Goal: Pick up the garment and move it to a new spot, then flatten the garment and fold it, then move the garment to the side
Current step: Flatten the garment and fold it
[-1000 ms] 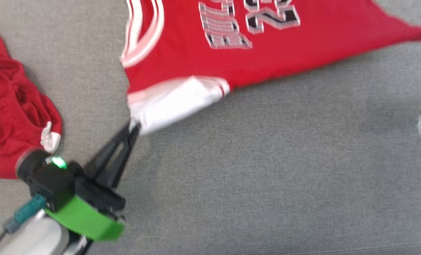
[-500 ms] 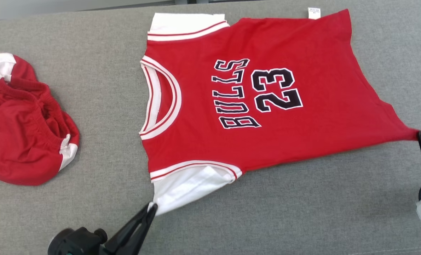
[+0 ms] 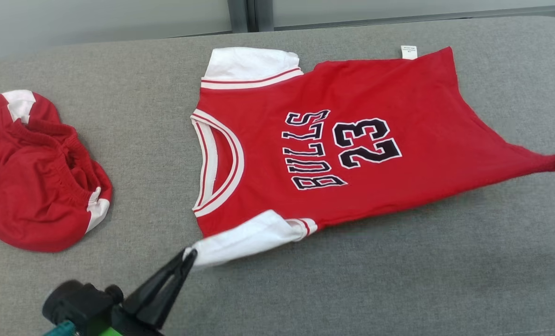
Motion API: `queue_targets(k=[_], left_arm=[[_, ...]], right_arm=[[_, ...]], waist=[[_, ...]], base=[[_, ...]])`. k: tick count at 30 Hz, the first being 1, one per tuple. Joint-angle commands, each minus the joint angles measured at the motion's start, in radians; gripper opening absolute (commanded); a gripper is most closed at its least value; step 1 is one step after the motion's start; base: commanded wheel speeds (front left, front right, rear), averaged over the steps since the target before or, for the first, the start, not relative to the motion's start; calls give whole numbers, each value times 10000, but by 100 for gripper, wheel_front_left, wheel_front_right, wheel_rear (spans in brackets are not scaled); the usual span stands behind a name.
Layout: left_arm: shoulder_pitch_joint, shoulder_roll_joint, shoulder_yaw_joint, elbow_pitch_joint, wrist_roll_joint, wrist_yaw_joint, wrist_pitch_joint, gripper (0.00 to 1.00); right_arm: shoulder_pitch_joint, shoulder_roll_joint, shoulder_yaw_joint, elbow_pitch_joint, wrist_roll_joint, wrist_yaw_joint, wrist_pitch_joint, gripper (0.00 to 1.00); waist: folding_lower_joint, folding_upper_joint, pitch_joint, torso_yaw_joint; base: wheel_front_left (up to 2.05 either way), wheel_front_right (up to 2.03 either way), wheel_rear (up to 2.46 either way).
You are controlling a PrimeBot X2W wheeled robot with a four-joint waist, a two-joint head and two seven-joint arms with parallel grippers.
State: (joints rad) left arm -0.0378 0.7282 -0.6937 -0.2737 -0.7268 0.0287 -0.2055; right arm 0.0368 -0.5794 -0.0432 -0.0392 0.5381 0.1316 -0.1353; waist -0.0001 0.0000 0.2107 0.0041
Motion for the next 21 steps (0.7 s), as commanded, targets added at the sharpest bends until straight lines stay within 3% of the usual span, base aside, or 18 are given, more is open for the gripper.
queue_targets(k=[1, 4, 7, 14, 21], left_arm=[[-410, 188, 288, -232, 224, 129, -97, 0], [-1164, 599, 1018, -745, 643, 548, -130, 0], [-2052, 1056, 1620, -1227, 876, 689, 248, 0], [-5393, 1899, 2420, -1649, 875, -273, 1993, 0], [-9458, 1345, 2224, -379, 1000, -1277, 3462, 0]], right_arm=[[-246, -118, -152, -299, -110, -18, -76, 0], [-699, -406, -359, -1113, -272, -18, 24, 0], [-1464, -722, -625, -1818, -264, -18, 319, 0], [-4182, -1686, -514, -2033, 166, -18, 1204, 0], [-7432, -2573, 648, -717, 743, -18, 1736, 0]], waist=[[1, 0, -35, 41], [1, 0, -64, 92], [1, 0, -37, 64], [1, 0, 291, 88], [1, 0, 1287, 94]], base=[[0, 0, 0], [0, 0, 0], [0, 0, 0], [0, 0, 0], [0, 0, 0]])
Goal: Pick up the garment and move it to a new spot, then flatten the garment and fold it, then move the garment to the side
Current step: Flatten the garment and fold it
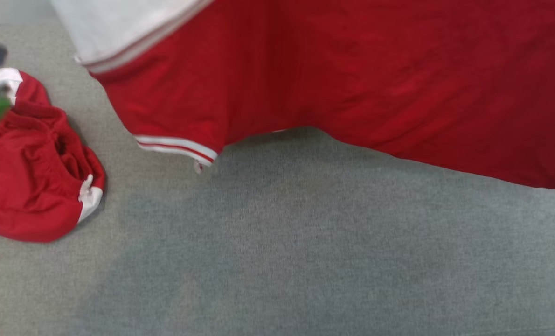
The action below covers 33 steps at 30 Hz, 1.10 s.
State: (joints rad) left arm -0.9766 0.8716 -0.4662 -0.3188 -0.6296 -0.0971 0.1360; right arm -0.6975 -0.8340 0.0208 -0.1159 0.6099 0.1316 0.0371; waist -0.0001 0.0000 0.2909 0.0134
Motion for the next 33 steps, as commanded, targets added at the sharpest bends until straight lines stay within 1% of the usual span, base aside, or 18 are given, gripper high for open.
queue_targets(k=[1, 3, 6, 7, 8, 11, 13, 15, 18, 19, 22, 24, 27, 29, 31, 32, 33], left_arm=[[-751, -221, -196, 398, 130, -111, 256, 0], [-1895, -460, -578, 1050, 288, -241, 642, 0], [-3527, -861, -1155, 2165, 501, -321, 985, 0], [-4222, -925, -1424, 2607, 722, -319, 1008, 0], [-4726, -1031, -1669, 2930, 722, -325, 1020, 0], [-6586, -1318, -2477, 4157, 1217, -317, 755, 0], [-7786, -1555, -2883, 5078, 1591, -318, 345, 0], [-8817, -1902, -3148, 6120, 2047, -321, -171, 0], [-10235, -2448, -3279, 7429, 2815, -285, -1075, 0], [-10714, -2639, -3333, 7849, 3180, -177, -1445, 0], [-11905, -3092, -3327, 8840, 4002, 410, -2568, 0], [-12457, -3409, -3347, 9390, 4372, 735, -3251, 0], [-12657, -3777, -3369, 9809, 4534, 994, -3787, 0], [-12261, -3903, -3356, 9867, 4444, 1082, -3940, 0], [-11624, -3915, -3394, 9716, 4350, 1148, -4002, 0], [-11197, -3900, -3406, 9415, 4299, 1135, -4008, 0], [-10866, -3829, -3388, 9108, 4323, 1213, -4013, 0]], right_arm=[[-622, -99, 296, 351, 100, -18, 75, 0], [-1574, -183, 835, 862, 205, -18, 172, 0], [-3021, -239, 1648, 1600, 208, -18, 300, 0], [-3600, -235, 2020, 1903, 124, -18, 328, 0], [-4098, -174, 2291, 2177, 81, -18, 313, 0], [-5919, 96, 3094, 3222, -185, -18, 240, 0], [-7064, 397, 3521, 4008, -491, -18, 12, 0], [-8100, 787, 3704, 4883, -813, -18, -416, 0], [-9413, 1235, 3870, 6028, -1456, -18, -1213, 0], [-9850, 1371, 3846, 6429, -1693, -20, -1567, 0], [-10795, 1673, 3667, 7381, -2442, -18, -2539, 0], [-11193, 1799, 3482, 7801, -2990, -18, -2859, 0], [-11423, 1892, 3265, 8180, -3354, -18, -3009, 0], [-11263, 1993, 3121, 8033, -3514, -18, -3016, 0], [-10753, 2100, 2986, 7876, -3565, -18, -3016, 0], [-10409, 2172, 2914, 7838, -3532, -18, -3016, 0], [-10164, 2216, 2875, 7790, -3522, -18, -3017, 0]], waist=[[1, 0, 703, -5], [1, 0, 1131, 0], [1, 0, 1871, -19], [1, 0, 2196, -42], [1, 0, 2470, -76], [1, 0, 3514, -225], [1, 0, 4101, -381], [1, 0, 4552, -536], [1, 0, 5092, -749], [1, 0, 5279, -799], [1, 0, 5763, -885], [1, 0, 6017, -845], [1, 0, 6399, -668], [1, 0, 6624, -514], [1, 0, 6705, -342], [1, 0, 6698, -256], [1, 0, 6674, -201]], base=[[0, 0, 0], [0, 0, 0], [0, 0, 0], [0, 0, 0], [0, 0, 0], [0, 0, 0], [0, 0, 0], [0, 0, 0], [0, 0, 0], [0, 0, 0], [0, 0, 0], [0, 0, 0], [0, 0, 0], [0, 0, 0], [0, 0, 0], [0, 0, 0], [0, 0, 0]])
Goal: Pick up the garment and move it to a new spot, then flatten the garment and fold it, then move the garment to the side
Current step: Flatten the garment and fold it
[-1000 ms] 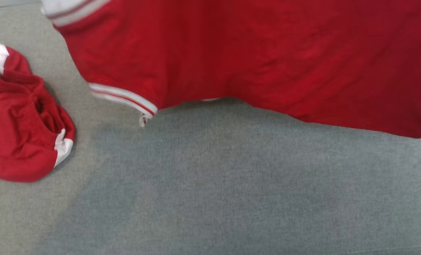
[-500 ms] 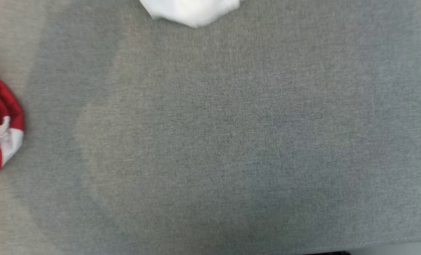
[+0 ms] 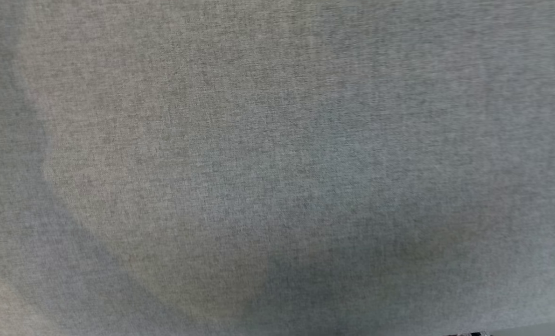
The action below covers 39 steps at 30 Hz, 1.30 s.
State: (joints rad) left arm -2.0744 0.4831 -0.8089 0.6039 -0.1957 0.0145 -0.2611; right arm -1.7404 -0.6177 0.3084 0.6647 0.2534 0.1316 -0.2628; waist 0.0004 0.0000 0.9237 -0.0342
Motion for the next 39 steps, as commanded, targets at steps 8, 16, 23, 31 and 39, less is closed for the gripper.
queue_targets(k=[8, 16, 23, 31, 39], left_arm=[[4695, 1197, 557, -3199, -455, 645, -43, 0], [10507, 2258, 1693, -6661, -1634, 1743, -48, 0], [15727, 1780, 2693, -8384, -2957, 2234, -54, 0], [19260, 731, 3548, -8513, -3380, 740, -46, 0], [21030, 783, 3396, -8362, -3936, -22, 157, 0]], right_arm=[[3216, 255, -242, -937, 230, -20, -22, 0], [7242, 357, -1540, -2742, 164, -20, -25, 0], [10268, 827, -1903, -3124, 428, -21, -26, 0], [12761, 1182, -2183, -3827, 851, -21, -26, 0], [14795, 1463, -2715, -4708, 1302, -20, -26, 0]], waist=[[-4, 0, -664, 621], [-4, 0, -3006, 652], [-4, 0, -4750, 514], [-4, 0, -5984, 399], [-4, 0, -6582, 300]], base=[[0, 0, 0], [0, 0, 0], [0, 0, 0], [0, 0, 0], [0, 0, 0]])
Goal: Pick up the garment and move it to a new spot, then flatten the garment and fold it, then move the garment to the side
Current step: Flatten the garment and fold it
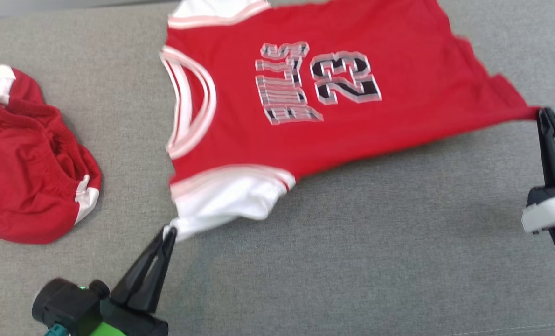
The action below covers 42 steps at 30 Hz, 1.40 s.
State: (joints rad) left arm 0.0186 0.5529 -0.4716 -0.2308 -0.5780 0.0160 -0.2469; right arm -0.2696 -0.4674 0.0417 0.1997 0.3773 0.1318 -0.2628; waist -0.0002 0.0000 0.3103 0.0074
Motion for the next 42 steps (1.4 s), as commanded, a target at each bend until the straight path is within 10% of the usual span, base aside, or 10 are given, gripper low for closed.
queue_targets(k=[1, 10, 42], left_arm=[[245, 153, 2, -92, -227, -64, 104, 0], [481, 343, -36, -661, -575, -1, 635, 0], [-6670, -858, -1199, 4364, 1168, -1381, 167, 0]], right_arm=[[365, -10, -126, -166, 151, -22, -25, 0], [1802, -259, 11, -770, 17, -22, -25, 0], [-3066, -323, 1491, 2954, 153, -20, -25, 0]], waist=[[2, 0, -474, -115], [2, 0, -384, -170], [2, 0, 1786, 384]], base=[[0, 0, 0], [0, 0, 0], [0, 0, 0]])
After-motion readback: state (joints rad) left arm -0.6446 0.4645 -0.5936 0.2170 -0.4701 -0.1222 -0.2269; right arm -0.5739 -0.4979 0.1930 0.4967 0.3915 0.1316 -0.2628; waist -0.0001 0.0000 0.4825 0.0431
